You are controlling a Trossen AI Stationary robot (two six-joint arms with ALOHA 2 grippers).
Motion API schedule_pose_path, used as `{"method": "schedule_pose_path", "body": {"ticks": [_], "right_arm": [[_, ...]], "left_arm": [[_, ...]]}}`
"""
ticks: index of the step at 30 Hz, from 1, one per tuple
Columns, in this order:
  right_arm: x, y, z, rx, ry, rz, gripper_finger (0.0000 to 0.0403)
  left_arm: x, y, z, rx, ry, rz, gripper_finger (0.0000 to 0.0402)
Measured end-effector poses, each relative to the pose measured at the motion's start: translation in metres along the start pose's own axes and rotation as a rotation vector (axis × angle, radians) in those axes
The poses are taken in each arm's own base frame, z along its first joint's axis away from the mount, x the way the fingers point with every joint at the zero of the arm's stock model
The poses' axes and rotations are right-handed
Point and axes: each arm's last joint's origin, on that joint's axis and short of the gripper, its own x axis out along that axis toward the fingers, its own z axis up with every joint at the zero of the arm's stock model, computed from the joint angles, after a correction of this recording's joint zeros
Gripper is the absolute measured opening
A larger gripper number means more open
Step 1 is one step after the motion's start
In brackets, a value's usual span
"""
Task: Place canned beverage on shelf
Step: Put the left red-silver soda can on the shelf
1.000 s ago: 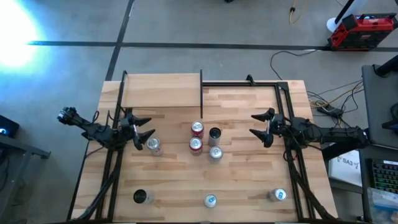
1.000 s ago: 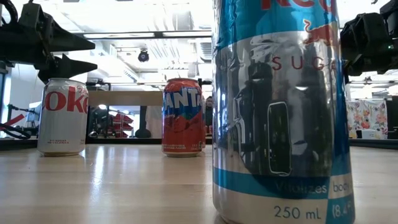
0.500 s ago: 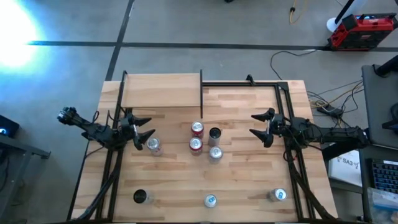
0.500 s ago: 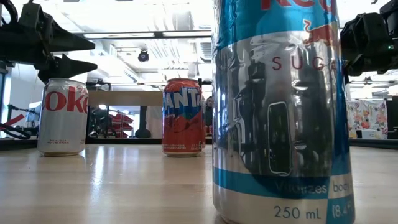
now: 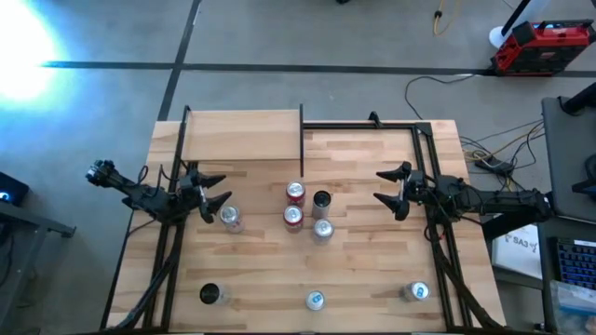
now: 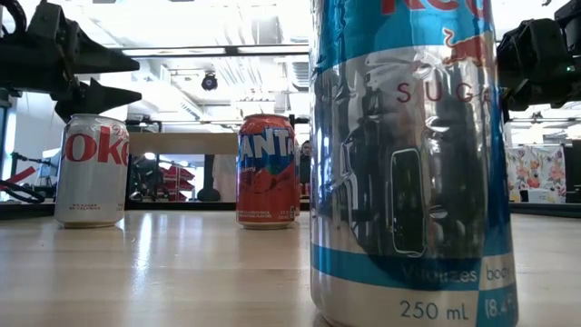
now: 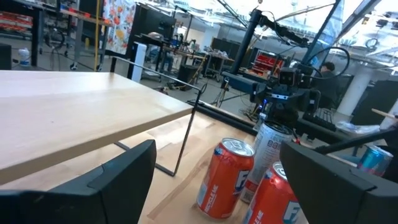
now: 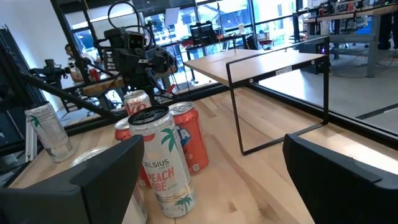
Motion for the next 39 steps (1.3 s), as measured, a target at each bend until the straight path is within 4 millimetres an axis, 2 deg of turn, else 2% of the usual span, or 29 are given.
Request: {"method": "schedule_pose_path", "body": {"ticks": [7, 14, 17, 28, 34, 39], "right_arm": [[0.0, 0.0, 0.0, 0.0, 0.0, 0.0, 0.0368], [0.0, 0.0, 0.0, 0.0, 0.0, -0.001, 0.0368], [0.0, 0.0, 0.0, 0.0, 0.001, -0.001, 0.0368], [0.0, 0.0, 0.0, 0.0, 0.001, -0.001, 0.0368], [0.0, 0.0, 0.0, 0.0, 0.002, -0.001, 0.0368], [0.0, 0.0, 0.0, 0.0, 0.002, -0.001, 0.0368]], "left_arm": [[0.0, -0.001, 0.01, -0.128, -0.074, 0.0, 0.0327], [0.0, -0.002, 0.009, -0.184, -0.055, 0.004, 0.0327], [0.001, -0.007, 0.022, -0.2, -0.015, 0.024, 0.0327], [0.02, -0.048, 0.083, -0.223, 0.385, 0.255, 0.0327], [0.03, -0.069, 0.105, -0.302, 0.663, 0.507, 0.0328], [0.045, -0.087, 0.116, -0.303, 0.756, 0.615, 0.0328]]}}
